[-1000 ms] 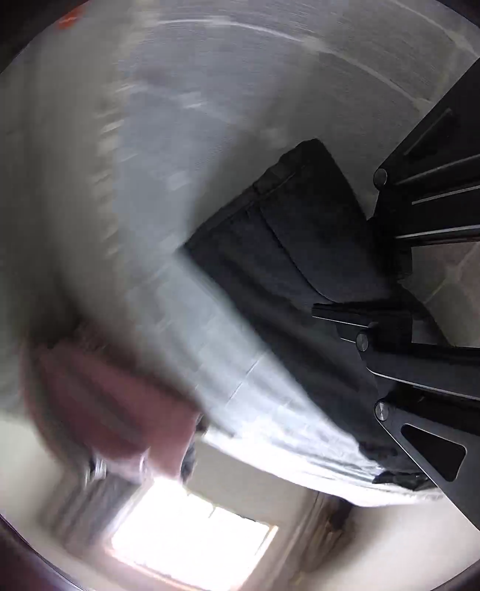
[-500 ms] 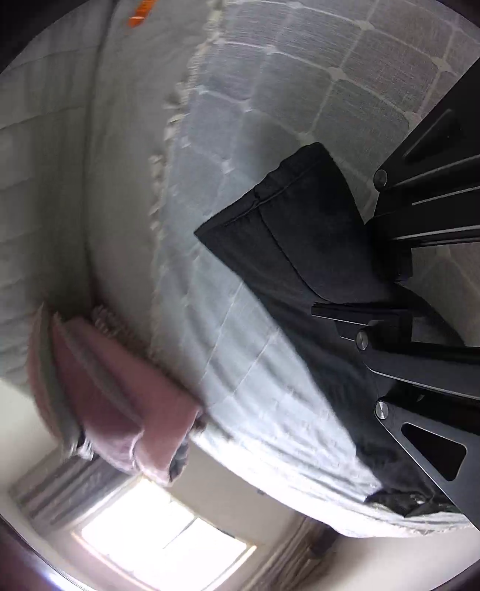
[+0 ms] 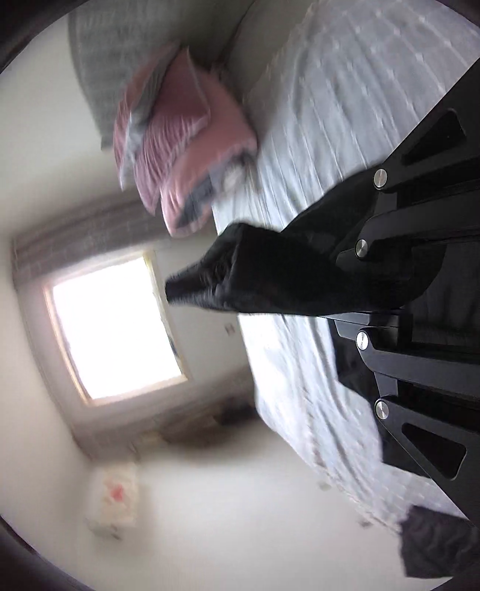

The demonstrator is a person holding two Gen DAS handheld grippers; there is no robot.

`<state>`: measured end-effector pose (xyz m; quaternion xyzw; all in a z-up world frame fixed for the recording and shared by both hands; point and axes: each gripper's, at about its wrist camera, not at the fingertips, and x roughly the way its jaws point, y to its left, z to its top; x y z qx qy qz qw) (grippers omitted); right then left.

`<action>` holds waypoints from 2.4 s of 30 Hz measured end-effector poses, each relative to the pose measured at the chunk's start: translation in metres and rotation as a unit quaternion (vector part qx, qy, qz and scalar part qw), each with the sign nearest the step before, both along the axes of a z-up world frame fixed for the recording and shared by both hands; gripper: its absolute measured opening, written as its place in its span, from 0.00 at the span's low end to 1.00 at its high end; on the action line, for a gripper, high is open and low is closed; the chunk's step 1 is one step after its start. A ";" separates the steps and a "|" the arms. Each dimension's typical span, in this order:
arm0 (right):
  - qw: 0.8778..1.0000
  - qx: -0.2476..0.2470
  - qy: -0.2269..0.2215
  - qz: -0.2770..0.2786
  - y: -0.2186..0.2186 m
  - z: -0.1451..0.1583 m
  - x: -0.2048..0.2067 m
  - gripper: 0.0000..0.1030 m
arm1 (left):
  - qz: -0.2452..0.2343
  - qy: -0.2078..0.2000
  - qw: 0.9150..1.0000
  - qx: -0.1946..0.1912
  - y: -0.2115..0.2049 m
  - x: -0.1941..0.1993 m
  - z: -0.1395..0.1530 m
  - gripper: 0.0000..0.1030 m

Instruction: Fold large clothes

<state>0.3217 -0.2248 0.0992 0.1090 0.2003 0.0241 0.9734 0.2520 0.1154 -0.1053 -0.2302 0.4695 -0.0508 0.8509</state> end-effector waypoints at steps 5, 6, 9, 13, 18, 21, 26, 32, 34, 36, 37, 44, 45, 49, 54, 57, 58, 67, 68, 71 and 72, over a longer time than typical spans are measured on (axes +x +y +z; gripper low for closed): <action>0.992 -0.054 0.092 0.067 0.108 -0.087 0.047 0.09 | 0.028 0.004 0.999 -0.021 0.028 0.000 0.000 0.49; 0.988 -0.066 0.115 0.073 0.126 -0.105 0.052 0.10 | 0.032 0.004 0.999 -0.023 0.032 0.001 0.000 0.49; 0.971 -0.108 0.195 0.088 0.157 -0.172 0.068 0.13 | 0.041 0.007 0.999 -0.035 0.042 0.002 -0.001 0.49; 0.966 -0.115 0.210 0.094 0.145 -0.210 0.047 0.18 | 0.044 0.005 0.998 -0.043 0.044 0.004 -0.001 0.49; 0.965 -0.059 0.211 0.148 0.148 -0.176 0.031 0.51 | 0.043 0.005 0.998 -0.045 0.044 0.003 -0.002 0.49; 0.961 -0.048 0.193 0.193 0.157 -0.165 0.010 0.67 | 0.043 0.007 0.998 -0.043 0.046 0.004 -0.003 0.49; 0.978 -0.030 0.166 0.123 0.118 -0.143 0.010 0.65 | 0.041 0.007 0.998 -0.041 0.044 0.004 -0.002 0.49; 0.963 -0.037 0.253 0.082 0.080 -0.191 0.027 0.47 | 0.032 0.007 0.999 -0.034 0.036 0.006 -0.002 0.49; 0.961 -0.052 0.261 0.077 0.089 -0.207 0.026 0.48 | 0.028 0.007 0.999 -0.028 0.033 0.006 -0.002 0.49; 0.962 -0.071 0.256 0.064 0.100 -0.211 0.027 0.49 | 0.027 0.008 0.999 -0.025 0.032 0.007 -0.003 0.49; 0.960 -0.079 0.259 0.063 0.103 -0.209 0.028 0.49 | 0.027 0.009 0.999 -0.024 0.032 0.007 -0.003 0.49; 0.970 -0.046 0.237 0.031 0.051 -0.172 0.014 0.47 | 0.022 0.008 1.000 -0.021 0.027 0.008 -0.003 0.49; 0.970 -0.031 0.241 0.011 0.033 -0.173 0.013 0.47 | 0.021 0.008 1.000 -0.020 0.026 0.008 -0.003 0.49; 0.954 0.004 0.297 -0.047 -0.017 -0.206 0.019 0.48 | 0.016 0.006 1.000 -0.016 0.019 0.009 -0.003 0.49; 0.949 -0.016 0.313 -0.029 -0.012 -0.208 0.017 0.48 | 0.003 0.005 1.000 -0.006 0.009 0.010 -0.004 0.49; 0.957 0.042 0.287 -0.004 -0.013 -0.180 -0.013 0.48 | -0.001 0.005 1.000 0.001 0.004 0.009 -0.005 0.49; 0.958 0.037 0.284 0.001 -0.010 -0.171 -0.028 0.49 | -0.003 0.004 1.000 0.003 0.002 0.008 -0.004 0.49; 0.962 0.062 0.265 0.025 -0.025 -0.153 -0.127 0.70 | -0.039 -0.002 0.999 0.034 -0.023 0.004 -0.002 0.49; 0.963 0.064 0.263 0.015 -0.032 -0.155 -0.132 0.71 | -0.041 -0.002 0.998 0.042 -0.026 0.005 -0.001 0.49; 0.957 0.088 0.277 -0.009 -0.047 -0.170 -0.137 0.71 | -0.043 0.003 0.998 0.045 -0.033 0.012 0.001 0.49; 0.954 0.097 0.284 -0.008 -0.050 -0.175 -0.135 0.71 | -0.044 0.003 0.998 0.042 -0.036 0.015 0.004 0.49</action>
